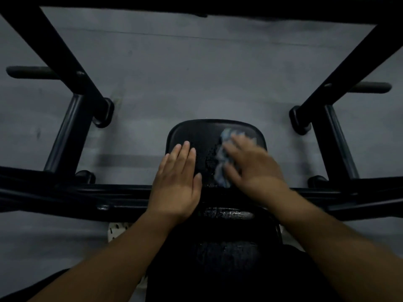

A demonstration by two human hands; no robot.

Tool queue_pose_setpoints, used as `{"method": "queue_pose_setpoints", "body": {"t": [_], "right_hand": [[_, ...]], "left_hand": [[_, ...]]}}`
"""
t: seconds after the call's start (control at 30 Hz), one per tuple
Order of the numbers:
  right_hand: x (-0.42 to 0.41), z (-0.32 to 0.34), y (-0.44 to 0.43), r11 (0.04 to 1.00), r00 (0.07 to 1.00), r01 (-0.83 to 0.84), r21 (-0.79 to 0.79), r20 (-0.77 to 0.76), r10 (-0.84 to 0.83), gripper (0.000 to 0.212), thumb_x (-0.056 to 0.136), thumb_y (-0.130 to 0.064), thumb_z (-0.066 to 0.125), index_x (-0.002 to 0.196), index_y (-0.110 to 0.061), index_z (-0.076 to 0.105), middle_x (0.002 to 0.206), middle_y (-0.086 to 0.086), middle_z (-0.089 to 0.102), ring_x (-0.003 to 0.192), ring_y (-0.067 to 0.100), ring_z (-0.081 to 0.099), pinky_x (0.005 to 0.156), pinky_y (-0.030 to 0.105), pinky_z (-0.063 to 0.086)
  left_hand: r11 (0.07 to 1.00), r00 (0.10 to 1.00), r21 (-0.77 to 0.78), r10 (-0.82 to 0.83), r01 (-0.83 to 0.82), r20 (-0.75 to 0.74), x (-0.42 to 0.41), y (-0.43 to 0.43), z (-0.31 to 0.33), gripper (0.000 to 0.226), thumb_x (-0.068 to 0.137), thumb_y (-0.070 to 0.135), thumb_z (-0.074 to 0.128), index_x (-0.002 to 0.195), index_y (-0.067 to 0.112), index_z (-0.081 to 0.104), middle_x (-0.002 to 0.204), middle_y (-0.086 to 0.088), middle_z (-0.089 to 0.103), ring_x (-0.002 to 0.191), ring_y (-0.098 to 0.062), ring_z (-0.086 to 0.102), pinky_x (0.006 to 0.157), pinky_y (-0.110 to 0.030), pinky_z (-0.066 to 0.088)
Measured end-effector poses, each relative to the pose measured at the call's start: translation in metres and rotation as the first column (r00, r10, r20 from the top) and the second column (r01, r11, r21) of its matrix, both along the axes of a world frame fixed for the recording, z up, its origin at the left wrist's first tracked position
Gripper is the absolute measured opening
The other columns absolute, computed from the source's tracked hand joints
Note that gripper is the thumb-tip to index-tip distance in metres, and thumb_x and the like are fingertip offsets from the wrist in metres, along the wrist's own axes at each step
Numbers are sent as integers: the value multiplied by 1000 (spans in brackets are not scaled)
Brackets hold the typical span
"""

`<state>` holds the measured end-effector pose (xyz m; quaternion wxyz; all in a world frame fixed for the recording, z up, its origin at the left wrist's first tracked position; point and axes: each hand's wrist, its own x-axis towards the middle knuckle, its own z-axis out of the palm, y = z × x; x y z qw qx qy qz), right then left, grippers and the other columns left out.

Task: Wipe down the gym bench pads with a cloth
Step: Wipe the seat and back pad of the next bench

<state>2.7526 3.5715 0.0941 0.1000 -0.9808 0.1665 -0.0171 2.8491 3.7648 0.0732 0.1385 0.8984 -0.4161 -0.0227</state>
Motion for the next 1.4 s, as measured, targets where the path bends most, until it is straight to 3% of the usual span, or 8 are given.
{"method": "queue_pose_setpoints", "body": {"t": [0.1, 0.3, 0.43, 0.6, 0.8, 1.07, 1.27, 1.4], "right_hand": [[54, -2, 22, 976, 976, 216, 14, -15, -216, 68, 89, -51, 27, 150, -25, 40, 162, 8, 27, 150, 31, 20, 119, 46, 17], [5, 10, 35, 979, 984, -176, 103, 9, 176, 63, 94, -38, 42, 153, -14, 35, 152, 8, 44, 142, 26, 37, 117, 37, 28], [45, 5, 25, 984, 988, 149, 101, -60, -144, 67, 94, -38, 32, 156, -17, 25, 164, 4, 20, 152, 21, 12, 123, 39, 10], [21, 29, 63, 837, 997, -72, 543, 44, 57, 57, 99, -24, 42, 155, -26, 29, 159, -1, 34, 147, 14, 25, 116, 23, 19], [-17, -10, 27, 962, 951, 197, 187, 203, -234, 50, 96, -23, 37, 142, -5, 48, 147, 14, 48, 138, 29, 42, 114, 41, 36], [-14, -17, 26, 961, 911, 193, 198, 327, -250, 41, 97, -18, 40, 134, -5, 52, 140, 12, 52, 132, 28, 46, 112, 43, 37], [-16, -17, 26, 939, 859, 205, 275, 409, -307, 51, 94, -14, 39, 143, -1, 42, 147, 15, 45, 137, 25, 38, 119, 22, 19], [-16, -13, 30, 924, 854, 210, 319, 400, -332, 54, 95, -21, 36, 146, -3, 39, 147, 14, 43, 138, 26, 38, 118, 34, 27]], "left_hand": [[999, 999, -28, 19, -20, -25, -2, 0, 0, 67, 97, 40, 27, 155, 8, 29, 165, -8, 21, 153, -22, 14, 124, -37, 7], [993, 993, -100, 58, -68, -102, -4, 5, 1, 74, 88, 31, 30, 157, 6, 24, 165, -9, 21, 152, -23, 18, 123, -43, 19], [992, 991, -113, 37, -52, -132, -1, 4, 2, 76, 86, 31, 26, 158, 7, 20, 166, -8, 17, 153, -21, 14, 124, -41, 16], [978, 972, -172, 80, -119, -220, 7, 5, 17, 76, 87, 39, 19, 159, 15, 19, 167, -1, 9, 152, -11, 4, 123, -26, 2], [973, 985, 154, -164, 171, -54, -1, -47, 19, 80, 89, 70, 8, 156, 32, 27, 167, -1, 14, 154, -29, 7, 123, -46, 11], [985, 998, 162, 53, -60, 46, 53, -93, 7, 65, 98, 49, 17, 152, 22, 39, 158, -11, 36, 145, -36, 30, 118, -46, 24], [868, 875, 140, -484, 477, 23, 21, -42, 18, 62, 98, 46, 29, 153, 19, 34, 162, -8, 30, 150, -33, 25, 120, -43, 26], [934, 946, 196, -316, 298, 68, 58, -44, 13, 64, 98, 48, 24, 153, 19, 38, 161, -10, 33, 149, -33, 28, 119, -47, 29]]}}
